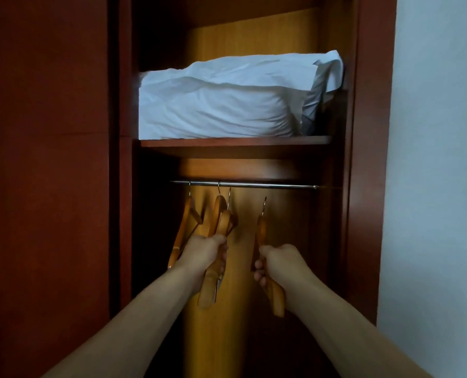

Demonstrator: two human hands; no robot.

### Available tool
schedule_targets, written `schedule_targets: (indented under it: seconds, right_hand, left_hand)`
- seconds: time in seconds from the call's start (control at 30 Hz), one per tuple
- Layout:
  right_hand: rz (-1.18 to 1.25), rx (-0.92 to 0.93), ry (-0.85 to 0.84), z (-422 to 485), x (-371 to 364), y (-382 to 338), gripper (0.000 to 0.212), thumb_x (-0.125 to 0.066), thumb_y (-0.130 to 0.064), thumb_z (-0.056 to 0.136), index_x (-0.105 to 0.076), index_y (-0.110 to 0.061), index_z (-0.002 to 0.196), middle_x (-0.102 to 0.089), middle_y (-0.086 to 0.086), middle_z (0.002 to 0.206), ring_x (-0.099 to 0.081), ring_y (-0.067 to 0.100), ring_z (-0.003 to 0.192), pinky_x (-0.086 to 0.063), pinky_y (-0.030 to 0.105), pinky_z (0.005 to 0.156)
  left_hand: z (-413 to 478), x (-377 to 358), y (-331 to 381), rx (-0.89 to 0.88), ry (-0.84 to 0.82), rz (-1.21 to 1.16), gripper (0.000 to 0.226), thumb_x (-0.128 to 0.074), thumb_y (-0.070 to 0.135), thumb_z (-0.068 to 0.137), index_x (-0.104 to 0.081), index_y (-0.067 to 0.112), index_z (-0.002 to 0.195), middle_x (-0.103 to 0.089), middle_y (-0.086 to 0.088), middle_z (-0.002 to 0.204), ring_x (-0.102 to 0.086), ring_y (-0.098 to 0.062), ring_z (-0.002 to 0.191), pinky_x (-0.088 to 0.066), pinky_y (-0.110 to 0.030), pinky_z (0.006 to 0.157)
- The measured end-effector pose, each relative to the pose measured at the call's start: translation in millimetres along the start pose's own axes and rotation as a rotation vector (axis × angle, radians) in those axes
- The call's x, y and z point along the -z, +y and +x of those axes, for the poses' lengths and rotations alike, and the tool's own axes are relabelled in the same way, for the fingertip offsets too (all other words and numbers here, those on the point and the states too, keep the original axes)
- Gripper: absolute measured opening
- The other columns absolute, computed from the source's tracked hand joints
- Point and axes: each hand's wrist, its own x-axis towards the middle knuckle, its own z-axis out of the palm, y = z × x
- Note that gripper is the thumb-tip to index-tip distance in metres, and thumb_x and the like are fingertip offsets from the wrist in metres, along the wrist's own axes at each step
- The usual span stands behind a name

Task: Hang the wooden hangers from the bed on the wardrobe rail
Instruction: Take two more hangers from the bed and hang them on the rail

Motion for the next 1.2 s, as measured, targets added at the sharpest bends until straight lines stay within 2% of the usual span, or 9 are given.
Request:
schedule_targets:
  seconds: [0.13,0.23,0.37,0.53,0.7,0.8,0.97,1.1,1.2]
  right_hand:
    - [-0.007,0.050,0.032,40,-15,-21,0.026,-0.053,-0.018,0.106,-0.061,0.000,0.122,-0.063,0.012,0.083,-0.059,0.017,0.053,-0.045,0.024,0.040]
    - [-0.014,0.089,0.074,72,-27,-37,0.028,-0.052,-0.015,0.106,-0.061,0.006,0.122,-0.061,0.012,0.076,-0.056,0.015,0.040,-0.040,0.019,0.034]
    - [-0.043,0.097,0.130,111,-42,-52,0.021,-0.050,-0.014,0.106,-0.063,0.002,0.105,-0.058,0.010,0.070,-0.052,0.014,0.035,-0.037,0.018,0.032]
    - [-0.058,0.073,0.159,142,-55,-63,0.026,-0.046,-0.012,0.108,-0.059,-0.004,0.086,-0.054,0.009,0.067,-0.050,0.018,0.042,-0.034,0.017,0.032]
    - [-0.110,0.036,0.168,156,-59,-46,0.024,-0.048,-0.016,0.108,-0.062,-0.002,0.096,-0.056,0.009,0.068,-0.052,0.017,0.043,-0.036,0.019,0.033]
    - [-0.123,0.025,0.167,158,-61,-36,0.024,-0.050,-0.017,0.108,-0.065,-0.002,0.098,-0.059,0.008,0.067,-0.055,0.016,0.043,-0.040,0.022,0.036]
    - [-0.129,0.039,0.190,154,-66,-22,0.032,-0.049,-0.017,0.108,-0.064,-0.002,0.084,-0.058,0.009,0.062,-0.054,0.017,0.041,-0.040,0.023,0.037]
    - [-0.145,0.058,0.252,155,-57,-14,0.026,-0.053,-0.021,0.107,-0.066,-0.003,0.094,-0.062,0.007,0.065,-0.060,0.019,0.046,-0.044,0.028,0.043]
    - [-0.135,0.066,0.273,154,-51,-14,0.020,-0.055,-0.019,0.106,-0.065,-0.002,0.109,-0.062,0.007,0.066,-0.060,0.016,0.043,-0.045,0.027,0.041]
  left_hand:
    - [43,-2,13,-0.013,-0.059,-0.073,0.027,-0.062,0.020,0.103,-0.070,0.005,0.082,-0.060,-0.002,0.055,-0.053,-0.011,0.037,-0.041,-0.017,0.034]
    - [74,-6,21,-0.009,-0.117,-0.094,0.024,-0.062,0.022,0.103,-0.071,0.004,0.091,-0.061,-0.004,0.063,-0.054,-0.012,0.041,-0.042,-0.018,0.034]
    - [115,-15,29,0.001,-0.168,-0.068,0.025,-0.061,0.022,0.104,-0.070,0.005,0.089,-0.060,-0.005,0.064,-0.052,-0.013,0.040,-0.042,-0.017,0.034]
    - [162,-24,30,0.007,-0.197,0.004,0.026,-0.060,0.021,0.105,-0.069,0.004,0.087,-0.059,-0.007,0.066,-0.052,-0.018,0.047,-0.038,-0.014,0.031]
    - [180,-30,13,0.004,-0.263,-0.004,0.027,-0.056,0.022,0.107,-0.069,-0.002,0.108,-0.059,-0.009,0.069,-0.052,-0.019,0.050,-0.040,-0.014,0.032]
    - [185,-29,3,0.006,-0.299,0.017,0.026,-0.054,0.021,0.108,-0.067,0.000,0.101,-0.058,-0.008,0.067,-0.051,-0.018,0.049,-0.041,-0.014,0.032]
    - [193,-28,-13,-0.009,-0.288,0.040,0.024,-0.056,0.021,0.106,-0.066,0.002,0.096,-0.058,-0.008,0.064,-0.051,-0.017,0.042,-0.040,-0.016,0.033]
    - [198,-27,-20,-0.003,-0.283,0.029,0.023,-0.055,0.024,0.106,-0.065,0.003,0.102,-0.058,-0.009,0.068,-0.052,-0.020,0.050,-0.042,-0.021,0.039]
    - [202,-24,-24,-0.004,-0.278,0.056,0.028,-0.055,0.027,0.106,-0.066,0.002,0.111,-0.060,-0.009,0.074,-0.056,-0.020,0.056,-0.045,-0.025,0.046]
